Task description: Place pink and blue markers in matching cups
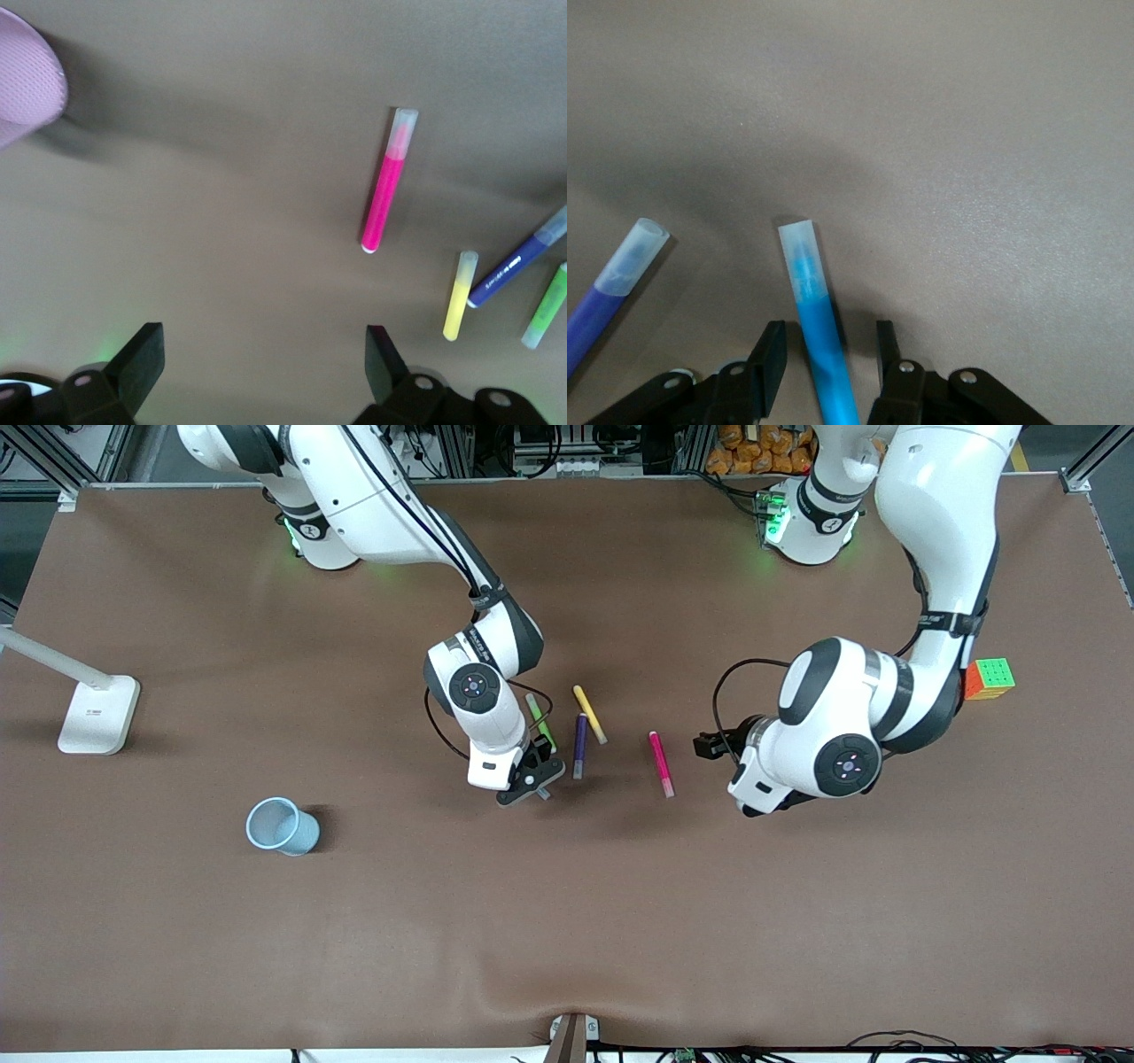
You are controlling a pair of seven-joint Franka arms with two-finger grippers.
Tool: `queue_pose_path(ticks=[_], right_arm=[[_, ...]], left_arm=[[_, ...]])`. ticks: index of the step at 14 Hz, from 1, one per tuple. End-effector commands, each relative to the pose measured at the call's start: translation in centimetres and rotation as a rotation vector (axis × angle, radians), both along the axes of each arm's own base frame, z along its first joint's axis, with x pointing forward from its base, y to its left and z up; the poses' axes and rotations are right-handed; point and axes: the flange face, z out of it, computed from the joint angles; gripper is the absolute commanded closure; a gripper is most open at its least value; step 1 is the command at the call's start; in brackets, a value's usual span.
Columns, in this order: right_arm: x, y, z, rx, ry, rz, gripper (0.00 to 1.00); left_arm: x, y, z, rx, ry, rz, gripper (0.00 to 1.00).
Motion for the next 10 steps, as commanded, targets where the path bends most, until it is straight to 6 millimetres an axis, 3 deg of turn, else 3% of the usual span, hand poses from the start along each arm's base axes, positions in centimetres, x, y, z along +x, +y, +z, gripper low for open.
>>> queue_pose_path(ticks=[1,5,10], right_arm=[[-0.1,0.2,-0.1,0.003,-0.001,-0.013,0.62],[-0.2,-0.1,-0.4,0.000,0.003,-0.017,0.79],[-0.2,-0.1,-0.2,-0.005,0.012,-0.011,0.95]], left_arm=[[-0.2,-1.8,-1.3,0.008,0.000,0.036,0.00],[-0.9,-3.1,-3.7,0.022,-0.009,0.055,0.00],[-1.6,-3.1,-5.9,0.025,-0.040,0.082,0.00]])
